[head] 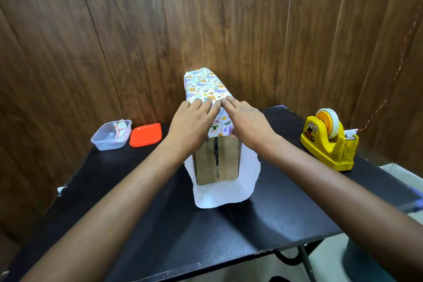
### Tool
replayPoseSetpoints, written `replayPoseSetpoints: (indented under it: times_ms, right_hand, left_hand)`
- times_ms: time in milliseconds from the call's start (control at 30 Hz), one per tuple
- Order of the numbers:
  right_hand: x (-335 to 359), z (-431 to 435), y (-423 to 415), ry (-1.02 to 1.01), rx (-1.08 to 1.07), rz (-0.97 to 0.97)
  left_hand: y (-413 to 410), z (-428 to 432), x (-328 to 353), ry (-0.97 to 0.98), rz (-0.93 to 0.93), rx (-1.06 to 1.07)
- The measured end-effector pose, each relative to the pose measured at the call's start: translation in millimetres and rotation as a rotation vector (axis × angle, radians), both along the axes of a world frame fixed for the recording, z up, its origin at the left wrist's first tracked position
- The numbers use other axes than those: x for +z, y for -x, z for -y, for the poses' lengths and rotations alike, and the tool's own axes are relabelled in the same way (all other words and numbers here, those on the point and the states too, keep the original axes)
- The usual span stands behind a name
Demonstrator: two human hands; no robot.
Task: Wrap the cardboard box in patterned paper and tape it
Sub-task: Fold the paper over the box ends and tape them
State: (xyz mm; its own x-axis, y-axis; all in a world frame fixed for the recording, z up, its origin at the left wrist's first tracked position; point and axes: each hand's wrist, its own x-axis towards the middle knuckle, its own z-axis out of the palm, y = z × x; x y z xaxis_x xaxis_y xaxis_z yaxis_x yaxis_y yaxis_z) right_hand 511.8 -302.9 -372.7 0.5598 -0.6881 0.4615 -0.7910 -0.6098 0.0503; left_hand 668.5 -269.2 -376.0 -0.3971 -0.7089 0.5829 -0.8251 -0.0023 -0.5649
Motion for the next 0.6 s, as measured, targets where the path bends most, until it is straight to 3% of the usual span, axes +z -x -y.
replayPoseSetpoints:
  times_ms: [67, 367, 500, 600]
  right_hand:
    - [-0.3, -1.8, 0.3, -0.020, 0.014, 0.046]
    - [-2.4, 3.0, -0.3, -0.027, 0.022, 0.142]
    - [-2.3, 7.6, 25.5, -0.422, 0.164, 0.711]
    - [-21.9, 13.6, 57.6, -0.518, 0.129, 1.044]
  left_hand:
    - [2.2, 1.6, 3.0, -0.058, -0.032, 0.040]
    - [11.3, 10.4, -3.2, 0.025, -0.161, 0.000]
    - [10.5, 10.7, -4.7, 0.047, -0.180, -0.014]
    - [10.1, 9.7, -4.6, 0.057, -0.188, -0.046]
